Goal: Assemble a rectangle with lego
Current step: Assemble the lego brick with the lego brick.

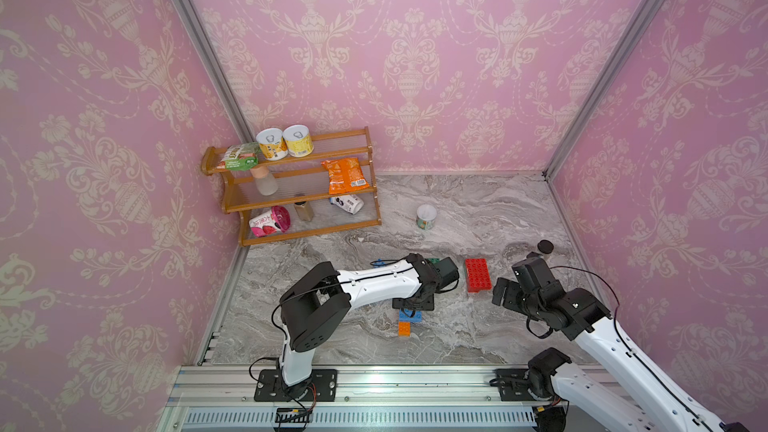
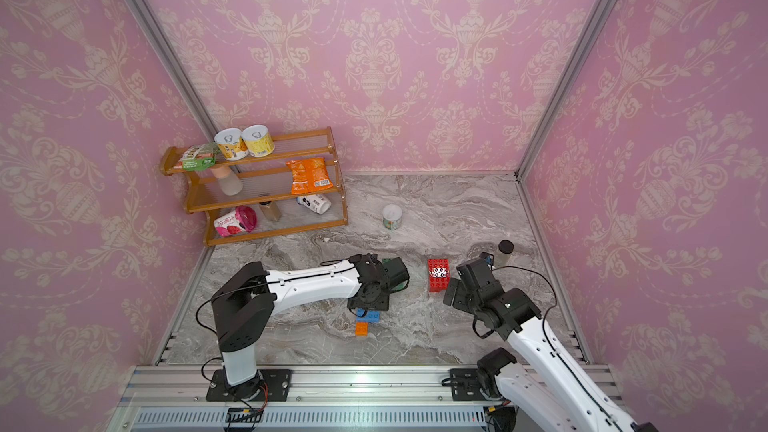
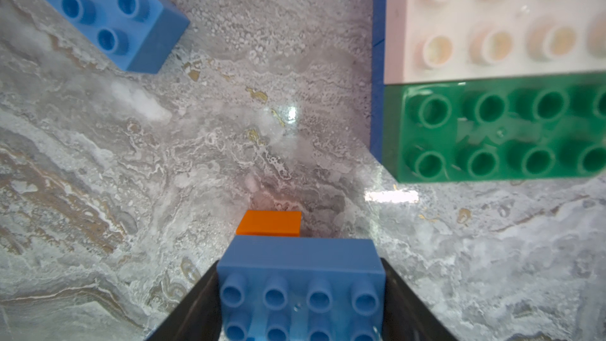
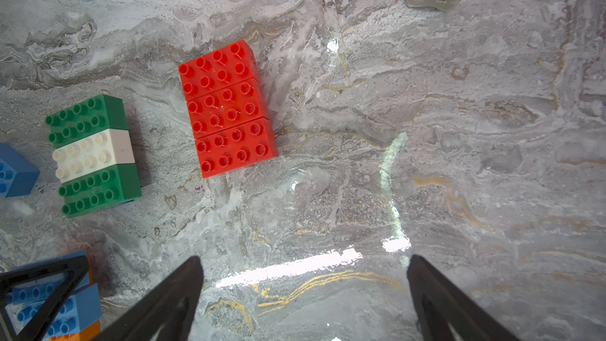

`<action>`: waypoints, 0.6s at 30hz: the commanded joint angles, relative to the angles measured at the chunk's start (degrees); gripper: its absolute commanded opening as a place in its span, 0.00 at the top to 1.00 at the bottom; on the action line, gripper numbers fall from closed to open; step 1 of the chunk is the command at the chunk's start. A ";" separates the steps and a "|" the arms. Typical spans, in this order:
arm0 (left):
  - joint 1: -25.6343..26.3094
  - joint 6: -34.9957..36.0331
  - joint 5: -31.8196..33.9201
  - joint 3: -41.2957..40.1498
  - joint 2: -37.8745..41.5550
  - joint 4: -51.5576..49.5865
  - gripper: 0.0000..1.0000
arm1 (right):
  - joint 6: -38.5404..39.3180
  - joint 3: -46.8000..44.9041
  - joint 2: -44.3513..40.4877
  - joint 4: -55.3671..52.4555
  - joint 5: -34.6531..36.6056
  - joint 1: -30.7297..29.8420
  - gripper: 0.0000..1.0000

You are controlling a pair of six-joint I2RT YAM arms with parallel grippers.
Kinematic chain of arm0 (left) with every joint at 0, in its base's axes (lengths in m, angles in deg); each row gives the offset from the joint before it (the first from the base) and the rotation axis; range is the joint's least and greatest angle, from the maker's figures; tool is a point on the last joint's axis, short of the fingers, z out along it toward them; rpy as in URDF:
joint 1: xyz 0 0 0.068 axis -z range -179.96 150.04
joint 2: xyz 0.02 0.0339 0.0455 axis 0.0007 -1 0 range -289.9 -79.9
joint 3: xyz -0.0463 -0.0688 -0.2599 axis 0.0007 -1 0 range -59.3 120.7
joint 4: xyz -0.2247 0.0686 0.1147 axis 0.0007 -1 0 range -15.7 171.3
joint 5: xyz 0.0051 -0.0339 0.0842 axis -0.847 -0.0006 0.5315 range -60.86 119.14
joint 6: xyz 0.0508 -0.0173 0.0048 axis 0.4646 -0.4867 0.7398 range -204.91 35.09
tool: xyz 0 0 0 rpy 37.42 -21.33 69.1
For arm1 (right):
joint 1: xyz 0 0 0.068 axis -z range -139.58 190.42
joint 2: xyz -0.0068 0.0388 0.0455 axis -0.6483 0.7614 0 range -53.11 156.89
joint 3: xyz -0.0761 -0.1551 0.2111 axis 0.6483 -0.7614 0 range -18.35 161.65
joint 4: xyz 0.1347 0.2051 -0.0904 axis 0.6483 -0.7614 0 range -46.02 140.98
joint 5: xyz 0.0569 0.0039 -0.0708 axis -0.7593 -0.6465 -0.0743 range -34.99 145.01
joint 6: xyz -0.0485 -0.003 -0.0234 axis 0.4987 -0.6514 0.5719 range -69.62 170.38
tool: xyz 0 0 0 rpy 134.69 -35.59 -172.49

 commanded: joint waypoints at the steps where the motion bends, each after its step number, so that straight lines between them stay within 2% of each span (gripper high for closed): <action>1: -0.25 0.49 -0.73 -0.14 0.32 -0.81 0.84 | 0.37 -0.62 -0.62 0.06 0.15 0.28 0.00; 18: -0.06 0.54 -2.75 -2.02 -2.17 -0.13 0.85 | 0.32 -0.62 -0.57 0.04 0.29 0.30 0.00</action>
